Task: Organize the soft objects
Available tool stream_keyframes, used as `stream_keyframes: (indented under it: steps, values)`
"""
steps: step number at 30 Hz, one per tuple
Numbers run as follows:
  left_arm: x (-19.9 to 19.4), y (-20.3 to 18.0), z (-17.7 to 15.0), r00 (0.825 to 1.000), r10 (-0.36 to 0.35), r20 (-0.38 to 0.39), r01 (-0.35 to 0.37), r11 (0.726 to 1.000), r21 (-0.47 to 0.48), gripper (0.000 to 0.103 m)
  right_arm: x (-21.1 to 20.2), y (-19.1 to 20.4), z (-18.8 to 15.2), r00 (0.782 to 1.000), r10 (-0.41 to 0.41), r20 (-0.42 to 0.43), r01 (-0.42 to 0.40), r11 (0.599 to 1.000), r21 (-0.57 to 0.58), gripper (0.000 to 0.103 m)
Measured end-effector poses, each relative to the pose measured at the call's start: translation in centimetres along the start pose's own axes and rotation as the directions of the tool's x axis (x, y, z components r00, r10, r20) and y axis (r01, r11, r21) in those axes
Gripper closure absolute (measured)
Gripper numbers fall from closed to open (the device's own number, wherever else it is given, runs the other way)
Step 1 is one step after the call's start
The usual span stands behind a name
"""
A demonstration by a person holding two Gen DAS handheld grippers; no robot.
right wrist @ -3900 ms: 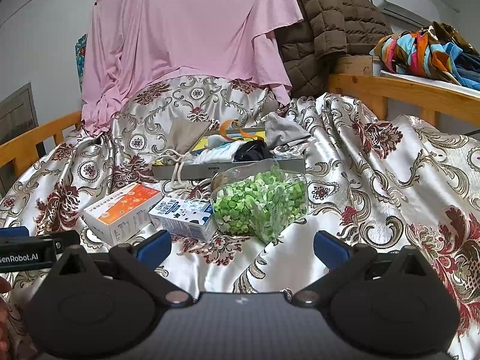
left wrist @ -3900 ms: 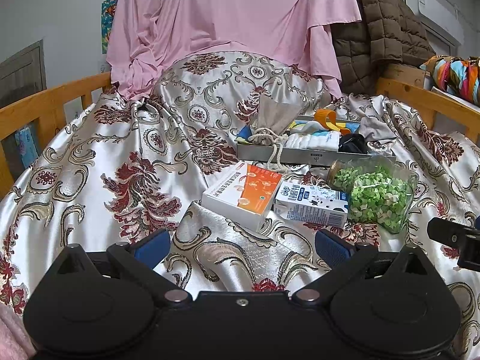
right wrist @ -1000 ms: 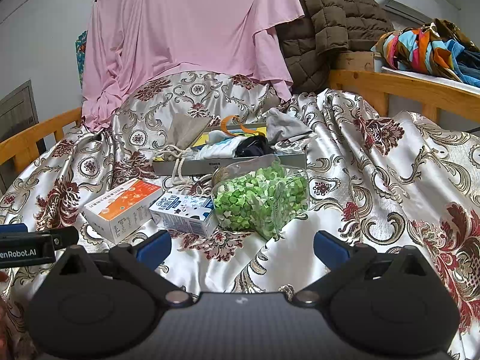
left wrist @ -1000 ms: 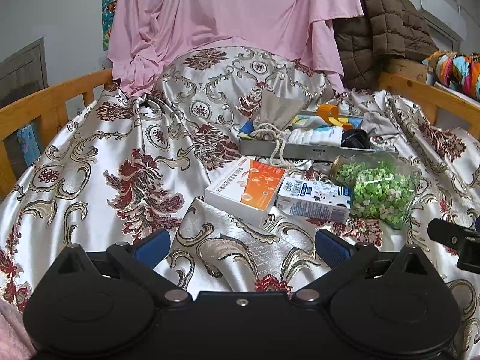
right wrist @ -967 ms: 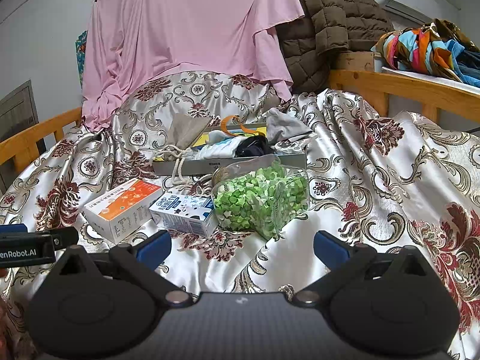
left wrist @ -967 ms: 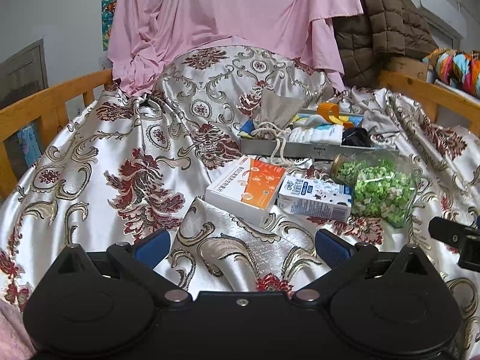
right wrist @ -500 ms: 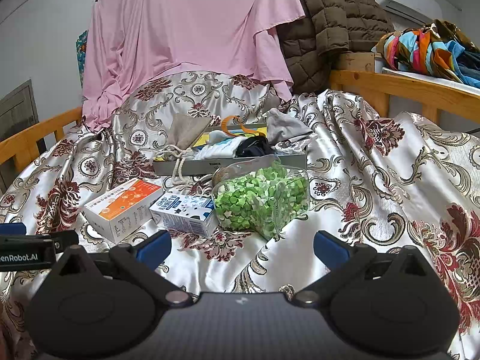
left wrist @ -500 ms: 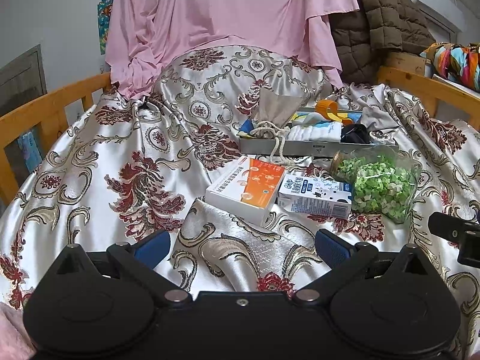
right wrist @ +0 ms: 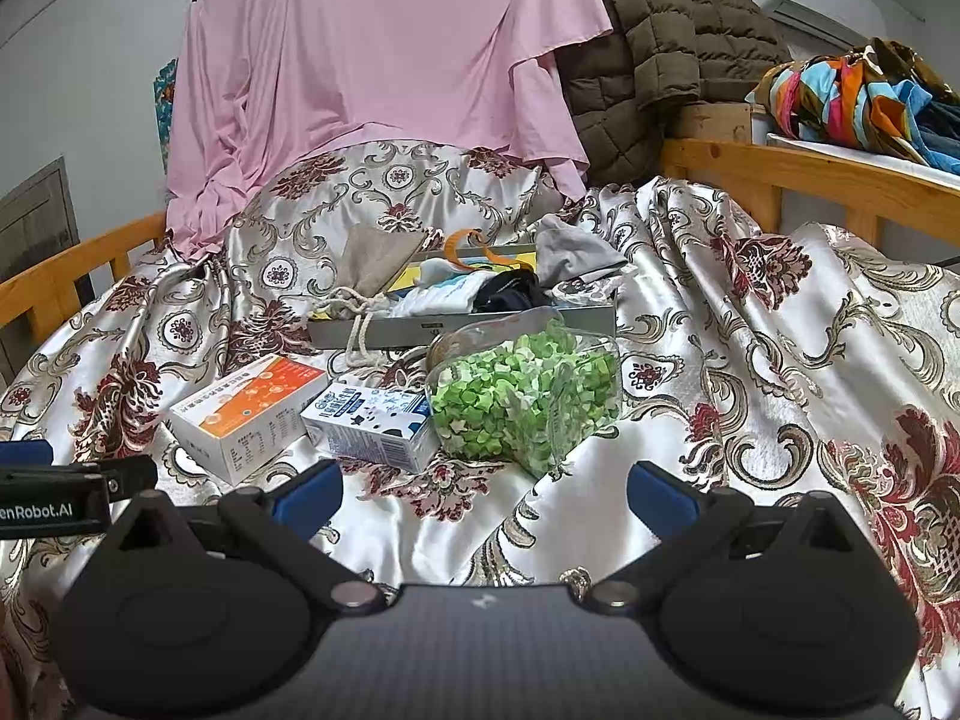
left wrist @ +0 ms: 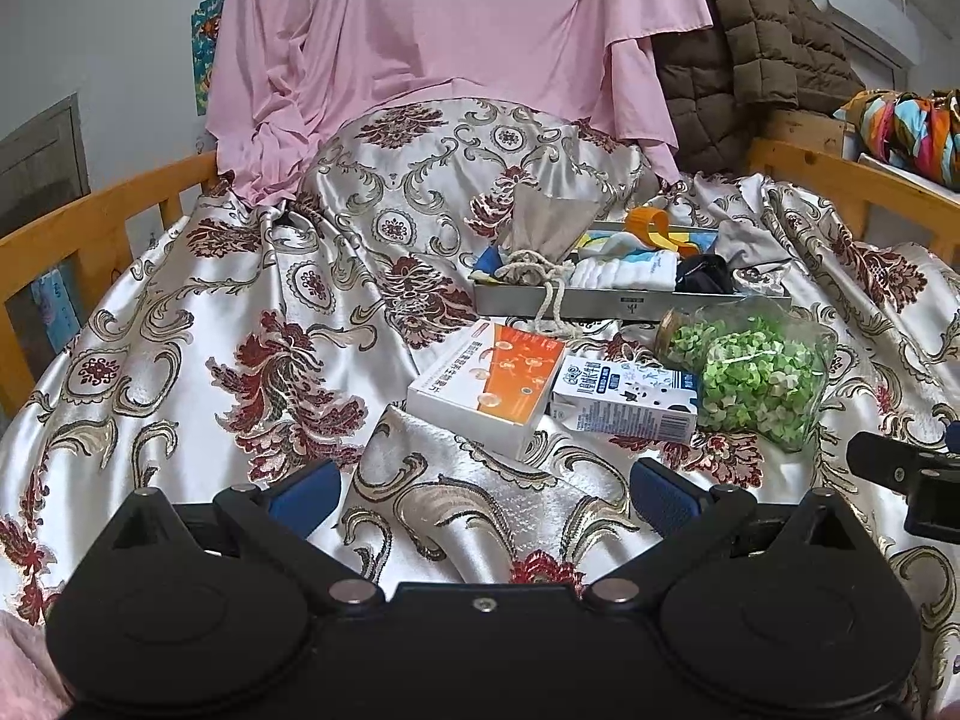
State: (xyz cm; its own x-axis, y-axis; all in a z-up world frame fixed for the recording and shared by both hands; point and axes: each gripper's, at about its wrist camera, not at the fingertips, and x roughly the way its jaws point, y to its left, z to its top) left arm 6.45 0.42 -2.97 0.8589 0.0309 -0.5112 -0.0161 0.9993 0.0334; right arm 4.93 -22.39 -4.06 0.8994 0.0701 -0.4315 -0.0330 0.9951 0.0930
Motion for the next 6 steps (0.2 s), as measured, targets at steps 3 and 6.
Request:
stream_keyframes:
  steps: [3, 6]
  values:
    - [0.05, -0.03, 0.06, 1.000, 0.000, -0.001, 0.000, 1.000, -0.001, 0.001, -0.07, 0.02, -0.10, 1.000, 0.000, 0.000, 0.000, 1.000, 0.000, 0.000]
    - [0.07, 0.01, 0.13, 1.000, 0.001, -0.008, -0.001, 1.000, -0.004, 0.001, -0.02, 0.04, -0.04, 1.000, 0.000, -0.001, 0.000, 1.000, 0.000, 0.000]
